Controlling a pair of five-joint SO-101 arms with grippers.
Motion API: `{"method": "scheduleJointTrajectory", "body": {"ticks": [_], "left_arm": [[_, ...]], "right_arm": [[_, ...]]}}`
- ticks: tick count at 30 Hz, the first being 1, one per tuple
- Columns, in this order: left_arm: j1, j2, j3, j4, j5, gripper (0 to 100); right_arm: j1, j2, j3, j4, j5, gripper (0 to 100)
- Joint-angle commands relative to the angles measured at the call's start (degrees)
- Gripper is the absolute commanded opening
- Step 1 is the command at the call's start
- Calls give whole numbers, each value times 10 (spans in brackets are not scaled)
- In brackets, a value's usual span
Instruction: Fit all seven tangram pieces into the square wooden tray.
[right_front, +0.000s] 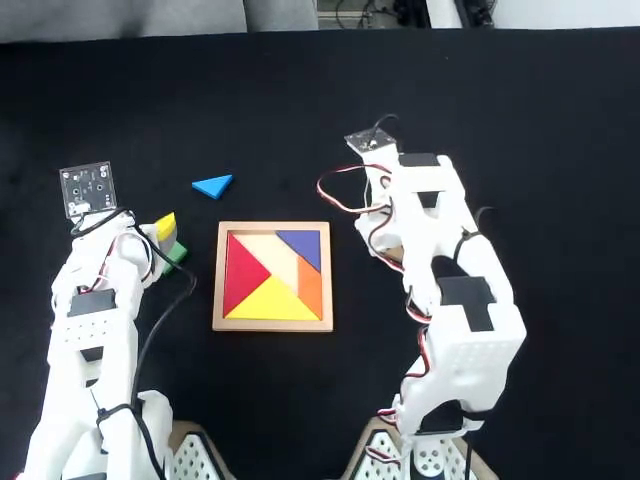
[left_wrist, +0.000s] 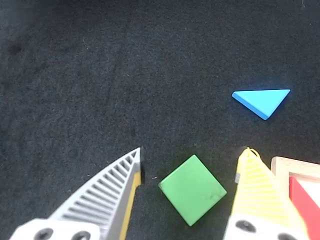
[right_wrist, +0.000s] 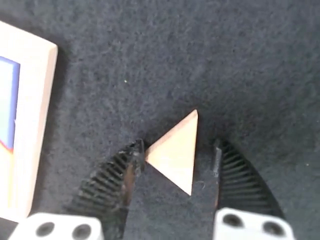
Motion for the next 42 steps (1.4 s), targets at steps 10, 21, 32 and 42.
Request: {"method": "scheduleJointTrajectory", "body": {"ticks": [10,21,32,42], "left_arm": [[0,0,-6,-11,3,300],[0,0,-6,-12,3,300],[0,0,-6,-12,3,300],[0,0,-6,-12,3,300]], "right_arm": [[3,-29,2,-8,4,170],[-1,-75,29,-4,-1,169],[-2,-208,138,-70,-35,120],[-22,-140,106,-72,-33,154]]}}
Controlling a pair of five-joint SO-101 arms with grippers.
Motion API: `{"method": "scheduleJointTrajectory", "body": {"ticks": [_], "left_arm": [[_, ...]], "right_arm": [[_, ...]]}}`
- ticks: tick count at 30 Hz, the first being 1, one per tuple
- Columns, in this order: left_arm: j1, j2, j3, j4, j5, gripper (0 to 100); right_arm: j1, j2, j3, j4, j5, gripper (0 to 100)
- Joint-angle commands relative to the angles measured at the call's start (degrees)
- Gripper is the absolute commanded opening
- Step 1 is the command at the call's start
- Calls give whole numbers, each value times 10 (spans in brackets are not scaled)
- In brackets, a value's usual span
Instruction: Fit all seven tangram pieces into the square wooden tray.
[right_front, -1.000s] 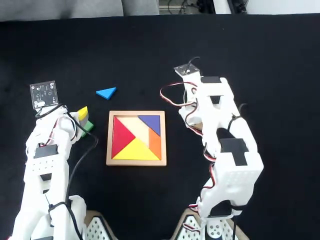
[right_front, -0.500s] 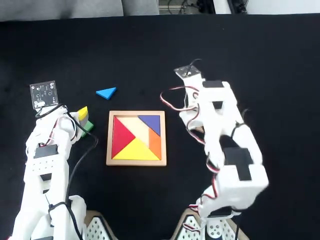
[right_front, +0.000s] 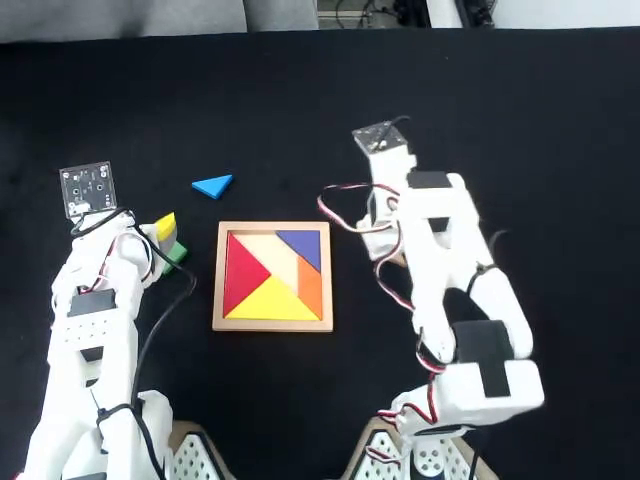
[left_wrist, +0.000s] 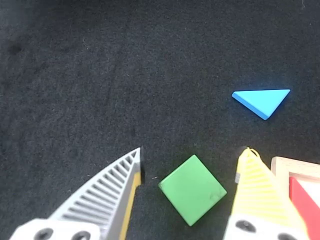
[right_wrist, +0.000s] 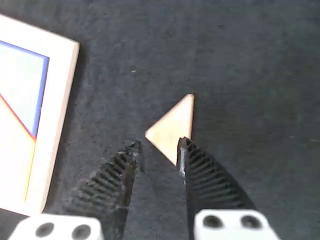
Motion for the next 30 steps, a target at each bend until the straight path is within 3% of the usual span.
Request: {"method": "scheduleJointTrajectory", "body": {"ticks": [1,5,30], "left_arm": [[0,0,-6,-12,3,300],[0,0,-6,-12,3,300],[0,0,-6,-12,3,300]], "right_arm": [[-11,31,-44,-6,-3,185],[4,72,-87,25,-5,284],[-2,112,-111,33,-1,261]]}}
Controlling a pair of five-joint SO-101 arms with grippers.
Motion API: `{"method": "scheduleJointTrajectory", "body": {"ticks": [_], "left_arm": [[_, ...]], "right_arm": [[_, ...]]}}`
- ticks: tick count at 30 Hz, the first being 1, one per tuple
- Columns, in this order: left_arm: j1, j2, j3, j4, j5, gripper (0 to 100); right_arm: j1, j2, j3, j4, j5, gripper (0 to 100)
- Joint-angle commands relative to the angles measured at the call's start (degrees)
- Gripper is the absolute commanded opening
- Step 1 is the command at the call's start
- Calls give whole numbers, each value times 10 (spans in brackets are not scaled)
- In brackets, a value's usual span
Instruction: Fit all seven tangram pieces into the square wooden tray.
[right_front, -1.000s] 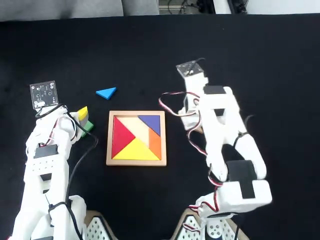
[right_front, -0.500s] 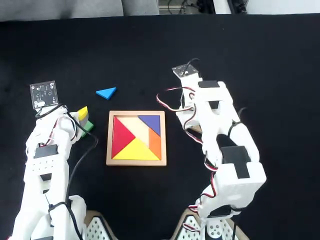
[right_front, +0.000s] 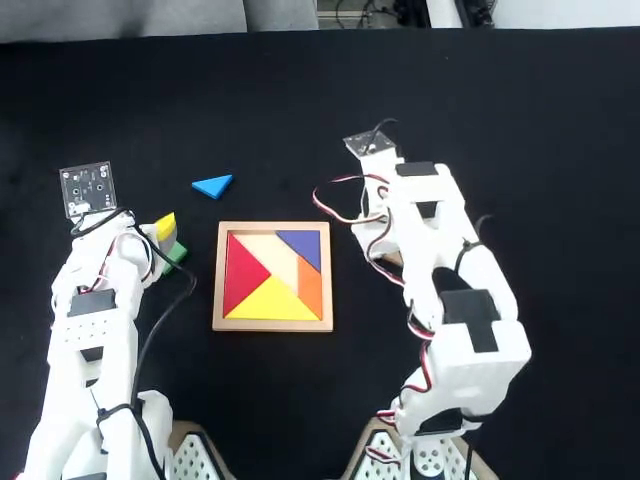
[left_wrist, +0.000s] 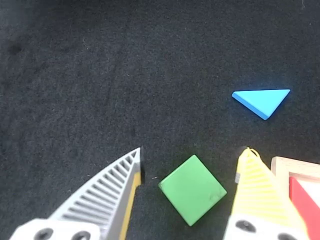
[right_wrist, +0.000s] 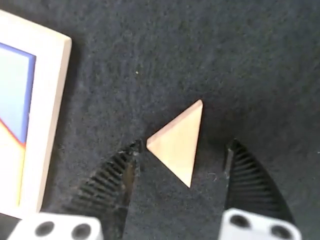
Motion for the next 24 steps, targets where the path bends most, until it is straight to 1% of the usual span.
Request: {"method": "scheduleJointTrajectory", "body": {"ticks": [1,6,13,24], "left_arm": [[0,0,-6,-12,3,300],[0,0,-6,-12,3,300],[0,0,-6,-12,3,300],[0,0,-6,-12,3,300]], "right_arm": [[1,11,-38,-8,-1,261],[0,21,-47,-8,-1,259],[0,21,-48,-9,-1,185],[3,21,-48,-11,-1,180]]}}
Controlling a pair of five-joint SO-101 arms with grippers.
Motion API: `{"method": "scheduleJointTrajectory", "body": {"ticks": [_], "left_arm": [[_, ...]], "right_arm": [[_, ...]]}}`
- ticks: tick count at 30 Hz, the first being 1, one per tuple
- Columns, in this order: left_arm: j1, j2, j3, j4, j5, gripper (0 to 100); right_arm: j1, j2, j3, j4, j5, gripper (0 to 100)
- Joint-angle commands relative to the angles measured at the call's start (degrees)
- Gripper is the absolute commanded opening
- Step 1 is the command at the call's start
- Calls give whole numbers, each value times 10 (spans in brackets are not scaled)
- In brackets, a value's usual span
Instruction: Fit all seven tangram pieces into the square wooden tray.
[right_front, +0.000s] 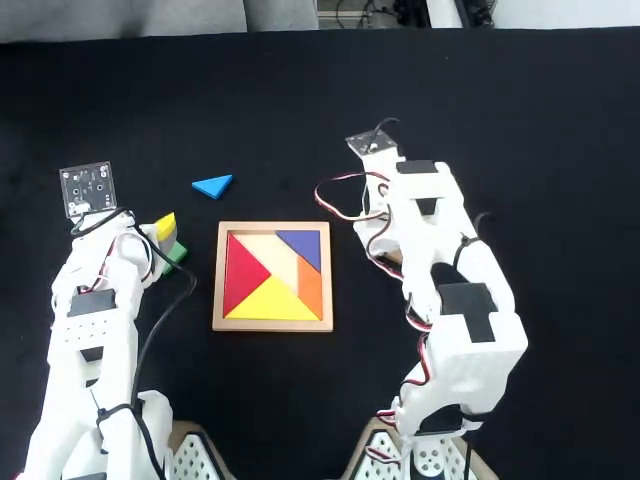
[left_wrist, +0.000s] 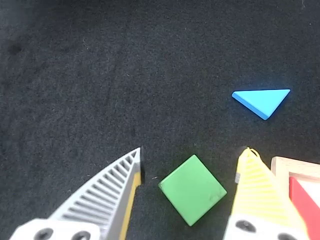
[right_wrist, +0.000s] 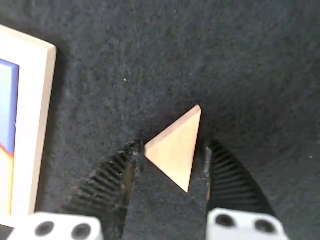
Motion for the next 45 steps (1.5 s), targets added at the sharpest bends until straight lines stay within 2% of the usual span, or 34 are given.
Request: {"method": "scheduleJointTrajectory", "body": {"ticks": [1,8,16,20,30,41,45], "left_arm": [[0,0,-6,-12,3,300],[0,0,-6,-12,3,300],[0,0,-6,-12,3,300],[0,0,-6,-12,3,300],[-19,-2,-7,-12,6,300],[-33,-1,-12,-13,8,300],[-33,-1,-12,-13,8,300]], "right_arm": [[0,0,-28,-8,-1,178],[-1,0,-29,-8,-1,73],[1,-5,-29,-5,-4,67],[-4,-71,-12,16,-10,67],[-132,-276,130,-19,-125,69],[-274,-288,130,-40,-265,70],[-300,-288,128,-55,-302,70]]}}
